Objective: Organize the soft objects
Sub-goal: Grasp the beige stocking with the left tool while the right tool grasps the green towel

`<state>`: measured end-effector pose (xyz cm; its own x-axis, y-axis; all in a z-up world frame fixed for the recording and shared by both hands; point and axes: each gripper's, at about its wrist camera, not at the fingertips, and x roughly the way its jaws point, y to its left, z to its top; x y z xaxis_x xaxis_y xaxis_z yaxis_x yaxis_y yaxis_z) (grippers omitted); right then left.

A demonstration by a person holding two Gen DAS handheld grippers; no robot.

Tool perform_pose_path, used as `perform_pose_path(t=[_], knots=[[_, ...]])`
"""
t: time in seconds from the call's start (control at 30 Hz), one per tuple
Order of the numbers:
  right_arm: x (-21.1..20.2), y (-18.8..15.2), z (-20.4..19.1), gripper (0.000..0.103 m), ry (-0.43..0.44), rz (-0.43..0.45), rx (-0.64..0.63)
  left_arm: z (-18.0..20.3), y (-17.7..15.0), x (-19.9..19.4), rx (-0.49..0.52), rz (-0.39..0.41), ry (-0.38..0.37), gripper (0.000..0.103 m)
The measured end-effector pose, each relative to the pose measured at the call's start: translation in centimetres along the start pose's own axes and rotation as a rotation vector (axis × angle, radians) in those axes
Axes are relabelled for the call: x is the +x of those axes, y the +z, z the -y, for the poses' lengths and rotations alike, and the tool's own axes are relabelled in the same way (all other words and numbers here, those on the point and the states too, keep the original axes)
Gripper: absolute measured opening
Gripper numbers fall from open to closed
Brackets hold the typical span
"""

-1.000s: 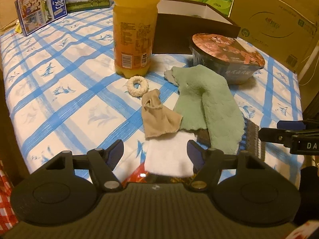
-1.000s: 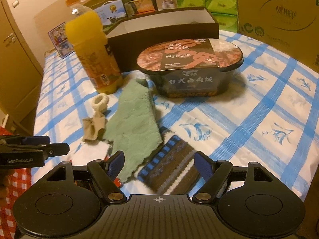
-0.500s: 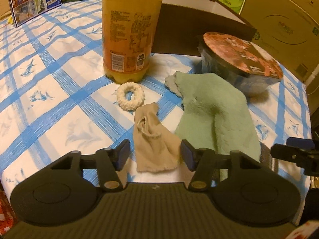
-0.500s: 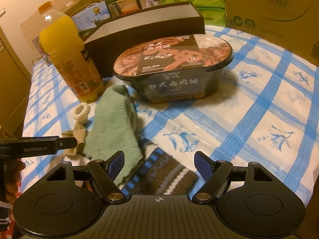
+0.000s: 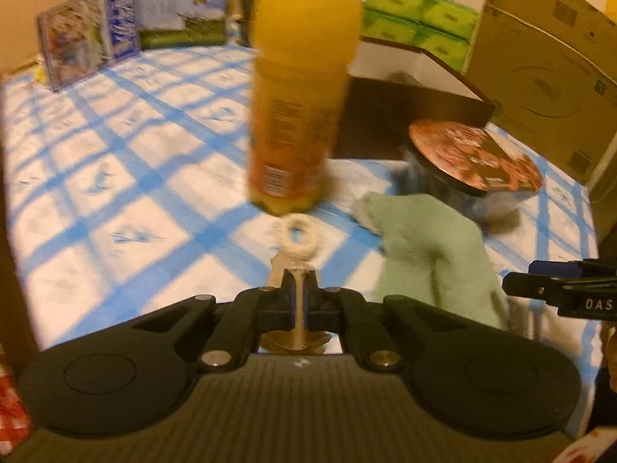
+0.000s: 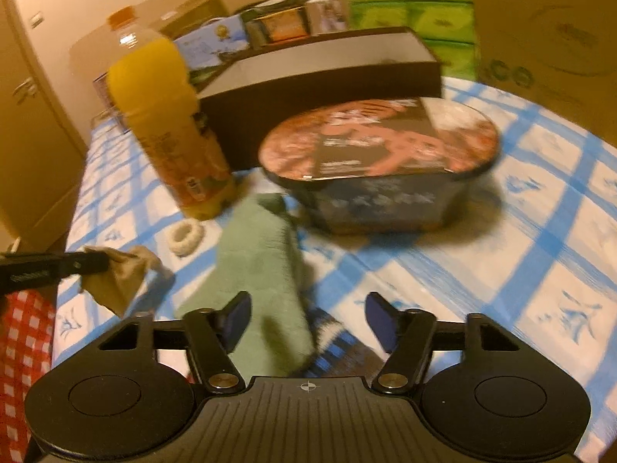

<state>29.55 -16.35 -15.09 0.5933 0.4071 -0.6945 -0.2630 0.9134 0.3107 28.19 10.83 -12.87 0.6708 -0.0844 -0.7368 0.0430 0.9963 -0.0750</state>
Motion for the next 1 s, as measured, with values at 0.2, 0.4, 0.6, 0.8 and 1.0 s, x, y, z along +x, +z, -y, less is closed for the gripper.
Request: perform_pose_path(t=[0.2,0.4,0.6,0.8,1.0], knots=[[1.8,0.4,-2.0,0.056,0.032,-0.011,-0.057,-3.5,-0.3,-1.8,-0.037,0.012,0.069,0.003],[3.3,0.7,-3.1,0.035,0.028,-0.023,-0.090,-5.3,-1.4,-1.4,-0.074,-0.021,0.109,0.003],[1.6,1.0,-3.6,0.008,0.066,0.055,-0.162,-5.4,-2.6,-0.8,-0.092,-0.054,0.121,0.003],[-4.2,2.8,-3.1,0.008,0.169,0.197,-0.149,-5.4,-2.6,-1.3,-0.093,-0.044,0.129,0.003],[-10.8,3.2,-1.1,0.008,0.206,0.241,-0.129,-5.1,-2.8,-2.1,-0.090,-0.033,0.126,0.003]])
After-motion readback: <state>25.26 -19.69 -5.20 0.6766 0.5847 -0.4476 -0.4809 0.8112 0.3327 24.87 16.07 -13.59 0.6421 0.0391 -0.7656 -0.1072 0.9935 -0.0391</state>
